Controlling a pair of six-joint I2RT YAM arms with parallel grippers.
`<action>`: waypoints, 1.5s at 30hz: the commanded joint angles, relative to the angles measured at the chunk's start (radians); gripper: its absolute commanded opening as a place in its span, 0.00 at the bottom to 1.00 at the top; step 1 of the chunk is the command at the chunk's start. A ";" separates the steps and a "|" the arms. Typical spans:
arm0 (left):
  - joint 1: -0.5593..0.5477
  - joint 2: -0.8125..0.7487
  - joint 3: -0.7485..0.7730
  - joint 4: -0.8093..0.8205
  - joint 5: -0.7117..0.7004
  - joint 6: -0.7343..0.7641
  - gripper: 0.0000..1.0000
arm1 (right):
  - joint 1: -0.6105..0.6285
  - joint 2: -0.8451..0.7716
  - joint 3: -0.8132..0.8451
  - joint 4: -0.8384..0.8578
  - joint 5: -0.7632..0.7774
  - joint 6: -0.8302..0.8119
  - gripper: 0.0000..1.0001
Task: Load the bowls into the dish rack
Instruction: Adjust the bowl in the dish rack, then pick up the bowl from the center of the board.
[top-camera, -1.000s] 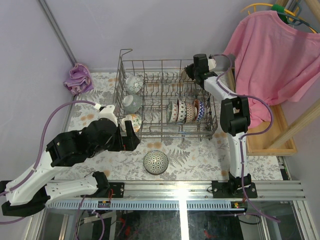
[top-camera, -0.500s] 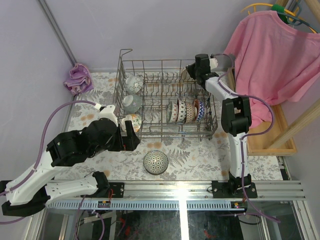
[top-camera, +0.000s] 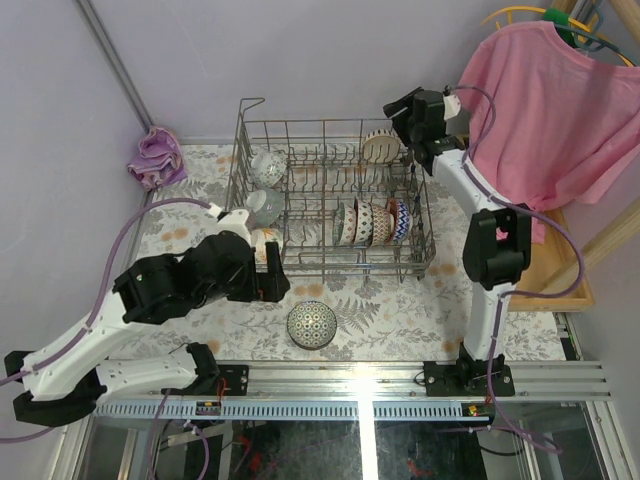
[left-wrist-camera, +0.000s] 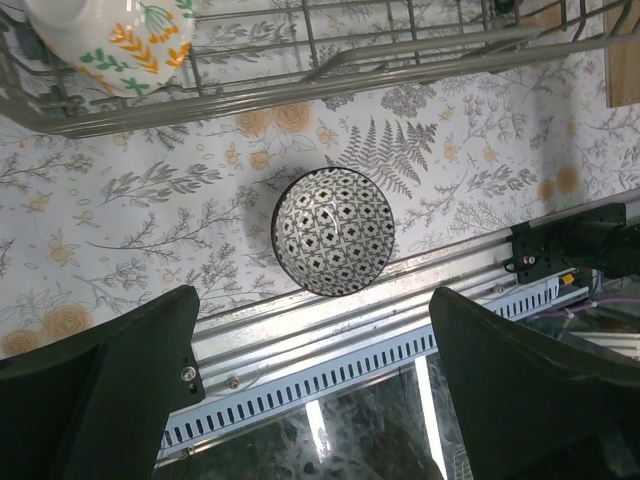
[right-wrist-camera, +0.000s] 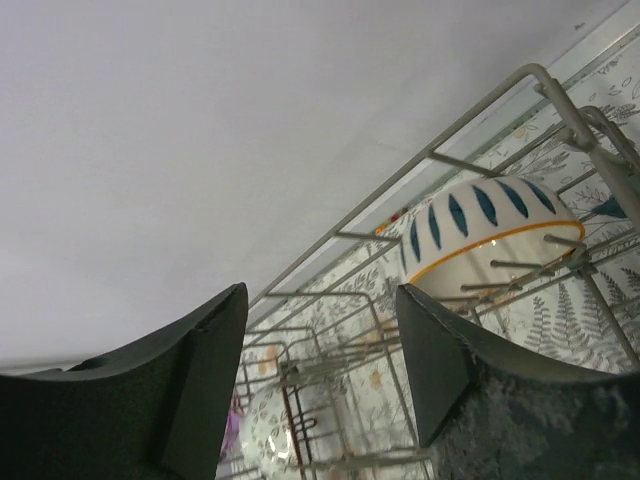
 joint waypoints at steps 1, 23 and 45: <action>-0.004 0.048 0.001 0.073 0.106 0.046 1.00 | 0.000 -0.175 -0.070 0.040 -0.039 -0.079 0.69; -0.316 0.352 -0.214 0.292 0.214 -0.066 0.94 | -0.003 -1.032 -0.655 -0.273 -0.361 -0.438 0.78; -0.296 0.616 -0.229 0.418 0.193 0.028 0.51 | -0.003 -1.179 -0.702 -0.394 -0.349 -0.525 0.79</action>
